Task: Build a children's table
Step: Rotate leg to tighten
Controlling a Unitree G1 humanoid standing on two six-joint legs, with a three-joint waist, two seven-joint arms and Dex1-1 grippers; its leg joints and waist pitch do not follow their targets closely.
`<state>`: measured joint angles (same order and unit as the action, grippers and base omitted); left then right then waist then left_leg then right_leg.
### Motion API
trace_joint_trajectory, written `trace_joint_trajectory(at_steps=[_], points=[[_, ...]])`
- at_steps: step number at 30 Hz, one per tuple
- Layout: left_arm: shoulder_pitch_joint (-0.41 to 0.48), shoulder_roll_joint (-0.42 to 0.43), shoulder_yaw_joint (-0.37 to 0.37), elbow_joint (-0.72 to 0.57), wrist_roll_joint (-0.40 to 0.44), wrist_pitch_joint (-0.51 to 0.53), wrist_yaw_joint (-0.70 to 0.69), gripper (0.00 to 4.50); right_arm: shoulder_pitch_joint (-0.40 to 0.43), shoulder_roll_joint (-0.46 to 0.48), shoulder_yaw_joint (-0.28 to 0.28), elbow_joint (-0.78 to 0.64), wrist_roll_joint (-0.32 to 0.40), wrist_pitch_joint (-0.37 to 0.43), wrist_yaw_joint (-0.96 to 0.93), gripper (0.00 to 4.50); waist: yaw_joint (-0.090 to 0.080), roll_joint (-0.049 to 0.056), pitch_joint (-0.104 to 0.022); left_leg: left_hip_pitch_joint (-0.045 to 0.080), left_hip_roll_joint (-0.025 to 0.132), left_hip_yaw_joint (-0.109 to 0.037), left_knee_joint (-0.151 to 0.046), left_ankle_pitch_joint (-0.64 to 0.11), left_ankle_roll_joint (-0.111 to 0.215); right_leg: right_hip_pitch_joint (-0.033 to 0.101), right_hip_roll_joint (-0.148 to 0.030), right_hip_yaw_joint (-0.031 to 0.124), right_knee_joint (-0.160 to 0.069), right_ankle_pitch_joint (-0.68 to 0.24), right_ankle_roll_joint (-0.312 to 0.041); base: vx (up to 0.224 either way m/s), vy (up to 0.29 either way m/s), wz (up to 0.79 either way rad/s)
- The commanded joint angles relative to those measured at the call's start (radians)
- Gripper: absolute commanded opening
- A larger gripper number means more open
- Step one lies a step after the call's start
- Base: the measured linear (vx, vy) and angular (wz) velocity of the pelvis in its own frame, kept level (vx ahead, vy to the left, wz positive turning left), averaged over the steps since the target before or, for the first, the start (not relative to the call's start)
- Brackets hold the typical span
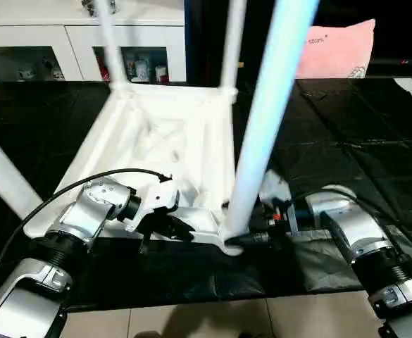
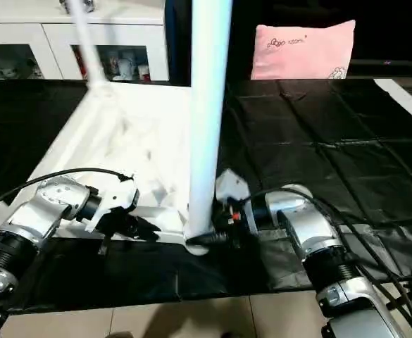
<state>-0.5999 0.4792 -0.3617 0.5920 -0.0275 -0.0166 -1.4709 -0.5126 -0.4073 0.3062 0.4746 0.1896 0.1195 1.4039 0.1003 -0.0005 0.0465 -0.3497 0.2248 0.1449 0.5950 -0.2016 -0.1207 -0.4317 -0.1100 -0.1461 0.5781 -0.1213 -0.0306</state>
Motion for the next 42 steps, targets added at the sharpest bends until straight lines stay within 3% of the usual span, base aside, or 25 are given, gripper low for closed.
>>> trace_joint_trajectory(at_steps=[1,12,18,19,20,21,23,24,25,26,27,28,29,30,31,32,33,34,35,36,37,38,39,40,42], points=[[-0.016,-0.005,-0.028,-0.039,-0.005,-0.009,-0.046,0.0,-0.018,-0.012,0.006,0.004,-0.01,-0.003,0.026,3.54,-0.005,-0.007,-0.073,-0.01,0.001,0.026,-0.069,-0.16,0.066,0.081,-0.032,0.052,-0.06,-0.372,-0.13,0.0,0.0,0.0],[-0.016,-0.001,-0.026,-0.017,0.002,-0.019,-0.059,0.0,-0.004,-0.01,0.008,-0.003,0.009,0.019,0.046,2.65,-0.003,0.003,-0.075,-0.01,0.002,0.026,-0.067,-0.156,0.067,0.083,-0.03,0.051,-0.057,-0.336,-0.149,0.0,0.0,0.0],[-0.019,-0.004,-0.016,-0.006,-0.001,-0.011,-0.054,0.0,0.02,0.0,0.01,-0.019,0.016,0.032,0.042,2.55,-0.002,0.009,-0.078,-0.008,0.002,0.024,-0.067,-0.156,0.063,0.084,-0.027,0.051,-0.053,-0.293,-0.165,0.0,0.0,0.0],[-0.021,-0.011,-0.004,0.0,-0.007,0.001,-0.036,0.0,0.03,0.01,0.002,-0.026,0.026,0.042,0.029,2.54,-0.002,0.014,-0.077,-0.008,0.002,0.024,-0.067,-0.163,0.061,0.084,-0.027,0.051,-0.053,-0.285,-0.171,0.0,0.0,0.0],[-0.021,-0.013,-0.001,0.001,-0.008,0.005,-0.032,0.0,0.032,0.012,-0.001,-0.028,0.028,0.044,0.025,2.54,-0.003,0.013,-0.076,-0.008,0.002,0.024,-0.067,-0.169,0.06,0.084,-0.027,0.051,-0.054,-0.289,-0.172,0.0,0.0,0.0],[-0.026,-0.022,0.014,0.006,-0.008,0.015,0.003,0.0,0.036,0.027,-0.013,-0.028,0.032,0.063,-0.011,2.54,0.0,0.028,-0.077,-0.006,0.001,0.022,-0.067,-0.18,0.054,0.085,-0.028,0.05,-0.054,-0.295,-0.173,0.0,0.0,0.0],[-0.042,-0.042,0.036,0.012,0.014,0.067,0.111,0.0,0.036,0.073,-0.047,-0.01,0.028,0.117,-0.134,2.54,-0.006,0.018,-0.074,-0.006,0.0,0.024,-0.069,-0.199,0.046,0.086,-0.025,0.049,-0.061,-0.318,-0.164,0.0,0.0,0.0],[-0.053,-0.063,0.055,0.023,0.025,0.089,0.19,0.0,0.033,0.103,-0.062,0.009,0.016,0.135,-0.215,2.54,-0.011,0.023,-0.068,-0.004,-0.002,0.022,-0.072,-0.232,0.03,0.083,-0.025,0.045,-0.068,-0.384,-0.144,0.0,0.0,0.0],[-0.061,-0.083,0.072,0.027,0.024,0.126,0.246,0.0,0.03,0.132,-0.075,0.028,0.004,0.14,-0.288,2.53,-0.018,0.024,-0.063,0.005,-0.011,0.02,-0.069,-0.282,0.015,0.081,-0.025,0.032,-0.086,-0.504,-0.095,0.0,0.0,0.0],[-0.066,-0.102,0.087,0.023,0.018,0.167,0.287,0.0,0.028,0.161,-0.087,0.045,-0.003,0.144,-0.352,2.53,-0.025,0.024,-0.057,0.011,-0.014,0.022,-0.067,-0.305,0.013,0.076,-0.025,0.027,-0.098,-0.563,-0.071,0.0,0.0,0.0],[-0.066,-0.102,0.087,0.023,0.018,0.167,0.287,0.0,0.028,0.161,-0.087,0.045,-0.003,0.144,-0.352,2.53,-0.037,0.022,-0.053,0.016,-0.022,0.018,-0.059,-0.337,0.008,0.074,-0.026,0.008,-0.116,-0.649,-0.027,0.0,0.0,0.0],[-0.078,-0.15,0.124,0.022,0.006,0.232,0.391,0.0,0.018,0.221,-0.11,0.088,-0.018,0.15,-0.481,2.53,-0.055,0.022,-0.055,0.019,-0.026,0.016,-0.051,-0.355,0.007,0.072,-0.024,-0.008,-0.131,-0.686,0.009,0.0,0.0,0.0],[-0.08,-0.156,0.129,0.021,0.004,0.242,0.404,0.0,0.017,0.229,-0.113,0.094,-0.02,0.152,-0.498,2.52,-0.055,0.022,-0.055,0.019,-0.026,0.016,-0.051,-0.355,0.007,0.072,-0.024,-0.008,-0.131,-0.686,0.009,0.0,0.0,0.0],[-0.09,-0.201,0.156,0.017,-0.002,0.294,0.492,0.0,0.001,0.282,-0.129,0.142,-0.035,0.16,-0.602,2.52,-0.082,0.028,-0.057,0.013,-0.024,0.01,-0.05,-0.364,0.016,0.083,-0.022,-0.03,-0.141,-0.68,0.032,0.0,0.0,0.0],[-0.091,-0.207,0.159,0.016,-0.002,0.298,0.504,0.0,-0.001,0.289,-0.131,0.149,-0.038,0.161,-0.617,2.52,-0.091,0.033,-0.056,0.01,-0.018,0.005,-0.053,-0.376,0.019,0.088,-0.023,-0.037,-0.142,-0.664,0.034,0.0,0.0,0.0],[-0.096,-0.229,0.168,0.019,0.002,0.312,0.55,0.0,-0.014,0.317,-0.142,0.18,-0.045,0.166,-0.674,2.52,-0.11,0.037,-0.056,0.007,-0.004,-0.007,-0.063,-0.432,0.03,0.105,-0.024,-0.055,-0.149,-0.635,0.044,0.0,0.0,0.0],[-0.1,-0.26,0.18,0.02,0.006,0.326,0.606,0.0,-0.034,0.353,-0.155,0.221,-0.059,0.166,-0.752,2.52,-0.116,0.045,-0.056,0.01,0.008,-0.012,-0.07,-0.463,0.036,0.108,-0.026,-0.052,-0.143,-0.605,0.037,0.0,0.0,0.0],[-0.106,-0.295,0.192,0.026,0.01,0.337,0.666,0.0,-0.061,0.392,-0.171,0.269,-0.07,0.169,-0.839,2.52,-0.125,0.054,-0.05,0.011,0.035,-0.024,-0.092,-0.548,0.041,0.117,-0.028,-0.043,-0.117,-0.53,0.008,0.0,0.0,0.0],[-0.108,-0.303,0.195,0.028,0.01,0.339,0.68,0.0,-0.069,0.401,-0.176,0.282,-0.071,0.171,-0.86,2.52,-0.13,0.05,-0.048,0.014,0.039,-0.025,-0.1,-0.595,0.037,0.116,-0.027,-0.028,-0.101,-0.514,-0.004,0.0,0.0,0.0],[-0.114,-0.326,0.197,0.032,0.019,0.341,0.723,0.0,-0.1,0.431,-0.195,0.324,-0.074,0.179,-0.933,2.52,-0.137,0.034,-0.047,0.039,0.007,-0.01,-0.074,-0.573,0.034,0.088,-0.031,-0.035,-0.134,-0.593,0.001,0.0,0.0,0.0],[-0.117,-0.332,0.194,0.033,0.026,0.339,0.734,0.0,-0.113,0.44,-0.201,0.339,-0.074,0.181,-0.956,2.52,-0.146,0.029,-0.045,0.044,-0.025,0.0,-0.044,-0.499,0.027,0.078,-0.04,-0.069,-0.164,-0.69,0.029,0.0,0.0,0.0],[-0.118,-0.336,0.192,0.033,0.032,0.339,0.74,0.0,-0.121,0.447,-0.21,0.347,-0.069,0.177,-0.958,2.52,-0.152,0.032,-0.045,0.036,-0.028,0.001,-0.042,-0.479,0.033,0.086,-0.038,-0.082,-0.174,-0.712,0.052,0.0,0.0,0.0],[-0.118,-0.336,0.192,0.033,0.032,0.339,0.74,0.0,-0.121,0.447,-0.21,0.347,-0.069,0.177,-0.958,2.52,-0.155,0.042,-0.053,0.032,-0.023,0.0,-0.041,-0.463,0.043,0.093,-0.039,-0.085,-0.174,-0.687,0.07,0.0,0.0,0.0],[-0.121,-0.342,0.194,0.027,0.041,0.349,0.749,0.0,-0.133,0.459,-0.236,0.355,-0.048,0.166,-0.946,2.87,-0.157,0.04,-0.056,0.026,-0.014,-0.005,-0.05,-0.458,0.045,0.097,-0.044,-0.079,-0.162,-0.64,0.059,0.0,0.0,0.0],[-0.122,-0.341,0.191,0.024,0.049,0.349,0.752,0.0,-0.137,0.461,-0.248,0.356,-0.039,0.164,-0.941,3.08,-0.16,0.04,-0.054,0.018,-0.009,-0.009,-0.059,-0.461,0.047,0.097,-0.044,-0.067,-0.15,-0.601,0.032,0.0,0.0,0.0]])
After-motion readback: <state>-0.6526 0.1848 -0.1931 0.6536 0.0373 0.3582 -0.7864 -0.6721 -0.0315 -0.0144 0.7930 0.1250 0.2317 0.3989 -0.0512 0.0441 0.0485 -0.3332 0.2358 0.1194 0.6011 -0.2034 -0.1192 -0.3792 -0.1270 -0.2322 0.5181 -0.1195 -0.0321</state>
